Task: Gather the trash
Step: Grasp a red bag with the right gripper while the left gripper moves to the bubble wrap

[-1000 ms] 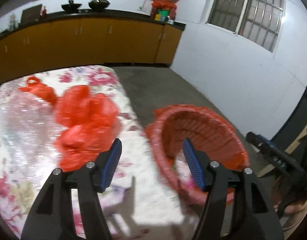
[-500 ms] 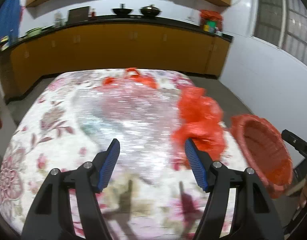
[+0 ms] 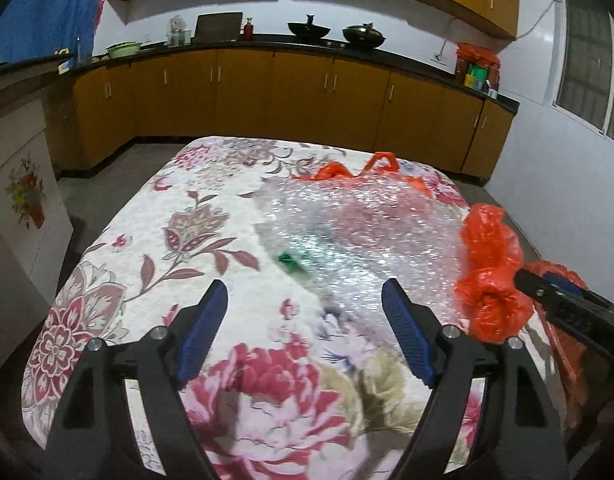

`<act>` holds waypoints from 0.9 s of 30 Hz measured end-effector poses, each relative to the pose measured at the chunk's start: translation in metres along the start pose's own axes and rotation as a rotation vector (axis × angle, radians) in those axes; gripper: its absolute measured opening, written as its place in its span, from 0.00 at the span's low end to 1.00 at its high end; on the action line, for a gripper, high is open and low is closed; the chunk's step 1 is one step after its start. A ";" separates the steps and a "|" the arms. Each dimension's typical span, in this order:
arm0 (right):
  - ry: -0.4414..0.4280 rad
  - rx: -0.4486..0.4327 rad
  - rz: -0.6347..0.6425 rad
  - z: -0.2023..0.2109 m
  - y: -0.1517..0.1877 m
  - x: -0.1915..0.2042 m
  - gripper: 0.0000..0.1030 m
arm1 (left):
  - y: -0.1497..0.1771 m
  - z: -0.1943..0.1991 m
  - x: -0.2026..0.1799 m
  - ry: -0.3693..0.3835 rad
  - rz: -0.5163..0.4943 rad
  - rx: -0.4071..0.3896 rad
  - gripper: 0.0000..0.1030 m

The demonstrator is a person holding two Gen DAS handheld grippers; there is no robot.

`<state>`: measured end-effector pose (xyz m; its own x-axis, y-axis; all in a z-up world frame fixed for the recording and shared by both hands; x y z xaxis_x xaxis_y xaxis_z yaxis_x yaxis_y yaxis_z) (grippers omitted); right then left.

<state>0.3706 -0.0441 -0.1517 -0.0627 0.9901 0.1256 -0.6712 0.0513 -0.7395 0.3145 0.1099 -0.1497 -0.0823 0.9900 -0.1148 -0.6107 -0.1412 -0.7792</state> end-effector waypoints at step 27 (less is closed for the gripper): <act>-0.002 0.070 -0.016 -0.006 0.039 -0.027 0.29 | 0.008 -0.051 -0.081 0.044 -0.156 0.085 0.74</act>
<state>0.3506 -0.0677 -0.1875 -0.0525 0.9890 0.1385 -0.7219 0.0583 -0.6895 0.3562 0.0286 -0.1781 0.0522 0.9983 -0.0246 -0.6779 0.0173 -0.7350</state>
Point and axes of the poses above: each gripper's, at about its wrist camera, not at the fingertips, and z roughly against the way its jaws point, x to its left, y to its underside, the point moved 10 cm from there along -z, roughly the way its jaws point
